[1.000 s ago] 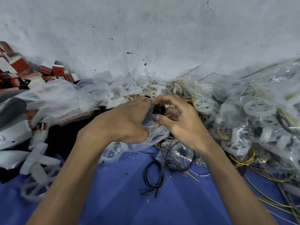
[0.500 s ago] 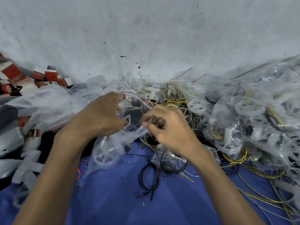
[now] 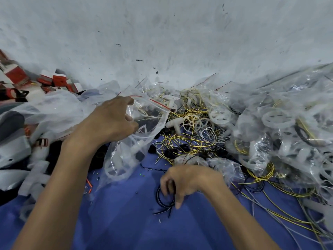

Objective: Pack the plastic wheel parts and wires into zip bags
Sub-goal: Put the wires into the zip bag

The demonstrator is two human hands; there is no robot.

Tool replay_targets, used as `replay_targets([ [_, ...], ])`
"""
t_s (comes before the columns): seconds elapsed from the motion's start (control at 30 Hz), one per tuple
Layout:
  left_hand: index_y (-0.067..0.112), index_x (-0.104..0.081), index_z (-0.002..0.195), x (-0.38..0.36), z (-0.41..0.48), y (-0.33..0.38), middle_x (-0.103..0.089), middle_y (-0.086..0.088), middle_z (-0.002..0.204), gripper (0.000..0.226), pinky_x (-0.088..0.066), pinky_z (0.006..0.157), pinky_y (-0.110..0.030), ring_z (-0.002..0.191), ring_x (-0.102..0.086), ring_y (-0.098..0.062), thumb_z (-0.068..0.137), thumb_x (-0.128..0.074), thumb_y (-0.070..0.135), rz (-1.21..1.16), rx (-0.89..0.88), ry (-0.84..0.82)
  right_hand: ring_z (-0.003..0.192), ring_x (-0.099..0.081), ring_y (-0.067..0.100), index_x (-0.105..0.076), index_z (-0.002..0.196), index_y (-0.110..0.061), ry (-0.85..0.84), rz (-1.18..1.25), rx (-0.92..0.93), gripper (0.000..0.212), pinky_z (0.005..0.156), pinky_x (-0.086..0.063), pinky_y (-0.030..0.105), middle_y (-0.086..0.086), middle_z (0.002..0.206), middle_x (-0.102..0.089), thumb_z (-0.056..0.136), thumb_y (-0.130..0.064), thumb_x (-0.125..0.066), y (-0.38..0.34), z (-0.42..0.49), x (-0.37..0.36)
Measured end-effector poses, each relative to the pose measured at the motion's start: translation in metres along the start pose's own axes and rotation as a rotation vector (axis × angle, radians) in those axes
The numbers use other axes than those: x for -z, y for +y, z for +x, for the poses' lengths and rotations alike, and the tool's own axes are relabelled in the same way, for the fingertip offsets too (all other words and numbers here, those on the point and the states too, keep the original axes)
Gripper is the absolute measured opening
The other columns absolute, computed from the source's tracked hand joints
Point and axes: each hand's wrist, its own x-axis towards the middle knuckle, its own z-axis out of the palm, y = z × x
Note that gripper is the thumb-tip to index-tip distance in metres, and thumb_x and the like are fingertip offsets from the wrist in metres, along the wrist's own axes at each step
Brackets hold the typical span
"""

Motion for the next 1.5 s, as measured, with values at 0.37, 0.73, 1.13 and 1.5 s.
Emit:
replay_targets([
  [0.37, 0.022, -0.045, 0.133, 0.002, -0.002, -0.001, -0.056, 0.016, 0.093, 0.059, -0.038, 0.096, -0.028, 0.111, -0.055, -0.011, 0.078, -0.066, 0.021, -0.05, -0.014, -0.03, 0.074, -0.054, 0.01, -0.061, 0.088, -0.018, 0.36, 0.452, 0.204, 0.002, 0.067, -0.043, 0.017, 0.003, 0.088, -0.059, 0.088, -0.019, -0.063, 0.009, -0.025, 0.024],
  [0.73, 0.033, -0.062, 0.072, -0.001, -0.006, 0.01, -0.049, 0.025, 0.07, 0.012, -0.035, 0.079, -0.023, 0.088, -0.054, -0.012, 0.082, -0.065, 0.027, -0.038, -0.075, 0.012, 0.072, -0.065, 0.003, -0.061, 0.097, -0.019, 0.676, 0.912, 0.278, 0.022, 0.066, -0.055, 0.021, 0.001, 0.078, -0.057, 0.084, -0.001, -0.061, 0.039, -0.057, 0.042],
  [1.13, 0.034, -0.062, 0.061, -0.006, -0.002, 0.006, -0.054, 0.02, 0.064, 0.021, -0.033, 0.057, -0.013, 0.064, -0.047, 0.009, 0.077, -0.075, 0.03, -0.059, -0.113, -0.027, 0.073, -0.065, 0.006, -0.064, 0.104, -0.014, 0.738, 1.165, 0.368, 0.035, 0.062, -0.051, 0.015, 0.003, 0.088, -0.058, 0.068, -0.013, -0.065, 0.036, -0.073, 0.047],
  [1.5, 0.02, -0.065, 0.057, -0.019, -0.004, 0.024, -0.065, 0.009, 0.056, 0.037, -0.044, 0.061, -0.022, 0.062, -0.06, -0.004, 0.088, -0.06, 0.038, -0.068, -0.12, -0.07, 0.068, -0.064, 0.008, -0.061, 0.102, -0.006, 0.923, 1.4, 0.461, 0.034, 0.059, -0.051, 0.015, 0.007, 0.091, -0.059, 0.068, -0.005, -0.062, 0.034, -0.073, 0.052],
])
